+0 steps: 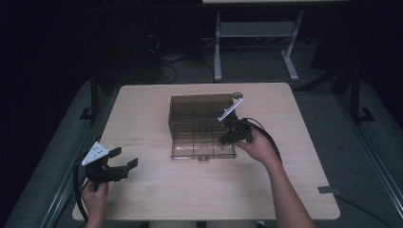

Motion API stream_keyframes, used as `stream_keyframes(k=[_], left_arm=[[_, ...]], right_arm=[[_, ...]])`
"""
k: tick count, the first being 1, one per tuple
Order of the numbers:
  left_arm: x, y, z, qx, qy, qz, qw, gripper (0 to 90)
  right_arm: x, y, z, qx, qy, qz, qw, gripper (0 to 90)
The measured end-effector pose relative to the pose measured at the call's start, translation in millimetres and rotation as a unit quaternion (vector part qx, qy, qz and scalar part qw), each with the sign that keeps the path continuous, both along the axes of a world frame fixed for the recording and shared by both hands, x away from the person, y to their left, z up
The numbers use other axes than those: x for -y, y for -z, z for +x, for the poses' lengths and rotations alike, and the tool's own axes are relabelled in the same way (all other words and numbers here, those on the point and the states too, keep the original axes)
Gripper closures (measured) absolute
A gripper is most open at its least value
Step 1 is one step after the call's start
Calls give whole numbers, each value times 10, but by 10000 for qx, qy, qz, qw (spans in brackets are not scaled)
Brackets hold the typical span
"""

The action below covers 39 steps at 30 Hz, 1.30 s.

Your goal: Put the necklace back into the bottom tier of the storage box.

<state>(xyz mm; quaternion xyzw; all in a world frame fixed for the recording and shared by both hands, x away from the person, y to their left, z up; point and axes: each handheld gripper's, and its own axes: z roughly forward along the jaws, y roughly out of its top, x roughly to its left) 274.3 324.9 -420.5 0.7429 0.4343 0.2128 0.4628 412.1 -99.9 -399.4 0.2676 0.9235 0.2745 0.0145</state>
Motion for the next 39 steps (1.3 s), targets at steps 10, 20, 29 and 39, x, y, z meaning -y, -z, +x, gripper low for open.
stream_keyframes(k=[10, 20, 29, 39], left_arm=[[3, 0, 2, 16, 19, 31, 10000, 163], [5, 2, 6, -3, 26, 43, 10000, 163], [1, 2, 6, -3, 21, 33, 10000, 163], [6, 1, 7, -4, 18, 28, 10000, 163]], right_arm=[[1, 93, -7, -20, 14, -40, 10000, 869], [0, 212, 8, -113, 36, -120, 9999, 869], [-7, 304, 25, -218, 55, -209, 9995, 865], [-8, 313, 30, -219, 75, -192, 9995, 830]])
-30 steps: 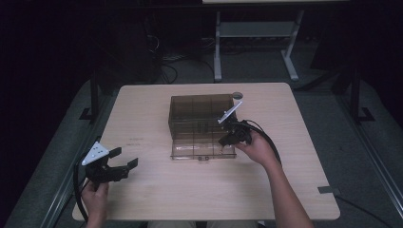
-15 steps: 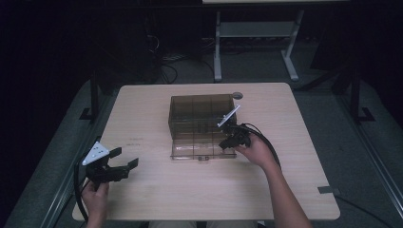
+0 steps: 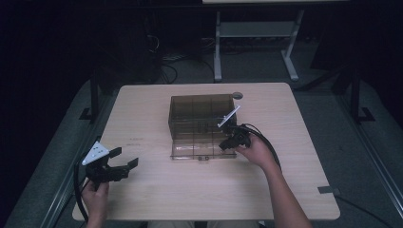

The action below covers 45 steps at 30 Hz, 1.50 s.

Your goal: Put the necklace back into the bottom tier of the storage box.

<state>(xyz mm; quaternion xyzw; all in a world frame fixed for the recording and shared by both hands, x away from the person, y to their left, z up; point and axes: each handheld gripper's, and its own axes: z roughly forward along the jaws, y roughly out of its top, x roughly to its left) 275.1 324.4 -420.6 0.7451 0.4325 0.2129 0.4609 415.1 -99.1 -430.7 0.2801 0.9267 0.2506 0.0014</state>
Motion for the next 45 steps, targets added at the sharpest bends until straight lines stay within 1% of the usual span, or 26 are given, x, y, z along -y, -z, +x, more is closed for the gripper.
stream_keyframes(k=[5, 8, 13, 16, 25, 30, 31, 40, 42, 44, 45], left_arm=[[0, 2, 5, -18, 3, 13, 10000, 163], [4, 0, 6, -7, -18, -29, 10000, 163], [21, 2, 10, -7, 7, 30, 10000, 163], [19, 5, 11, -30, 0, 4, 10000, 163], [12, 4, 3, -17, 9, 8, 10000, 163], [8, 5, 3, -19, 7, 3, 10000, 163], [8, 4, 4, -20, 3, -1, 10000, 163], [17, 6, -1, -11, 17, 5, 10000, 163], [17, 8, 0, -27, 17, 3, 10000, 163], [14, 6, -2, -12, 20, 5, 10000, 163], [11, 4, -5, -24, 5, 0, 10000, 163]], right_arm=[[1, -11, 3, 12, -8, 42, 10000, 821], [2, -12, 4, 22, -24, 46, 10000, 822], [24, -28, 10, 52, -23, 99, 9999, 812], [35, -31, 11, 49, -9, 115, 9999, 794], [27, -44, -2, 65, -39, 119, 9999, 756], [42, -70, -9, 78, -31, 193, 9998, 727], [55, -81, -11, 96, -12, 211, 9997, 711], [91, -112, -27, 76, 64, 249, 9996, 683], [106, -126, -31, 116, 53, 257, 9996, 647], [111, -135, -35, 99, 81, 278, 9995, 639], [118, -142, -38, 121, 42, 299, 9995, 631]])
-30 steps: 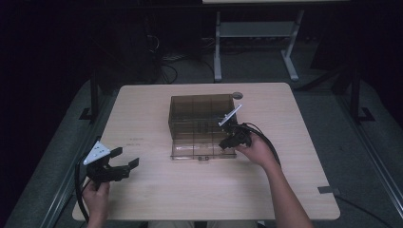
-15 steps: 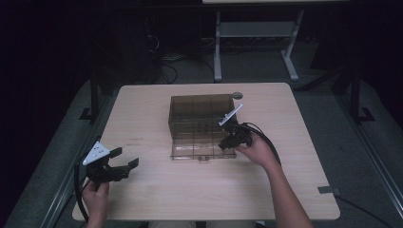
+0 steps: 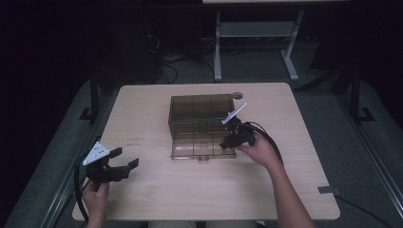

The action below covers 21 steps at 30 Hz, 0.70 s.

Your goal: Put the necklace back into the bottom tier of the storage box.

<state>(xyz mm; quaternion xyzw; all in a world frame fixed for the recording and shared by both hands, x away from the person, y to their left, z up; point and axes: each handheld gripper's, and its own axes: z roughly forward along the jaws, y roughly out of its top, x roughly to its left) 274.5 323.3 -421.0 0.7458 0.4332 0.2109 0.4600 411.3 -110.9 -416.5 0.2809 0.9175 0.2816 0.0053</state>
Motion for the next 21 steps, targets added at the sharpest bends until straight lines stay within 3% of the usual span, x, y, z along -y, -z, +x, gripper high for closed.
stream_keyframes(k=[21], left_arm=[[1, -2, -2, 8, 18, 21, 10000, 163]], right_arm=[[33, -119, -98, 87, -55, 31, 9999, 570]])
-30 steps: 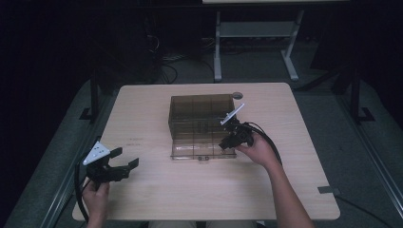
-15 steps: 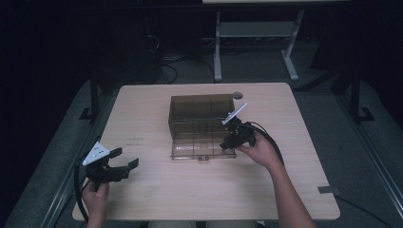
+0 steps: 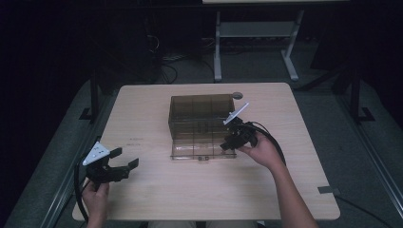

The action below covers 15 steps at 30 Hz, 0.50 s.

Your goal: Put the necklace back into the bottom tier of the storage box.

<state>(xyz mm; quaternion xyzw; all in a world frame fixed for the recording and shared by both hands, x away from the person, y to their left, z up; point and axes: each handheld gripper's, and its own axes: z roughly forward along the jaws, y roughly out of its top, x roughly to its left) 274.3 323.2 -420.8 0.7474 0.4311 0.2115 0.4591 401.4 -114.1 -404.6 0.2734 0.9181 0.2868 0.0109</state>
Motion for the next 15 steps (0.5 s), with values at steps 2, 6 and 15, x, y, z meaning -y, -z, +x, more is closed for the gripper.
stream_keyframes(k=[2, 6, 15], left_arm=[[2, 0, -2, 6, -2, 2, 10000, 163], [1, 0, 0, 8, 1, -3, 10000, 163], [0, -2, -2, 2, -12, -8, 10000, 163]], right_arm=[[6, -11, -11, -4, 1, -5, 10000, 561], [23, -28, -24, 7, -10, -2, 10000, 553], [52, -59, -61, 47, -20, 5, 10000, 540]])
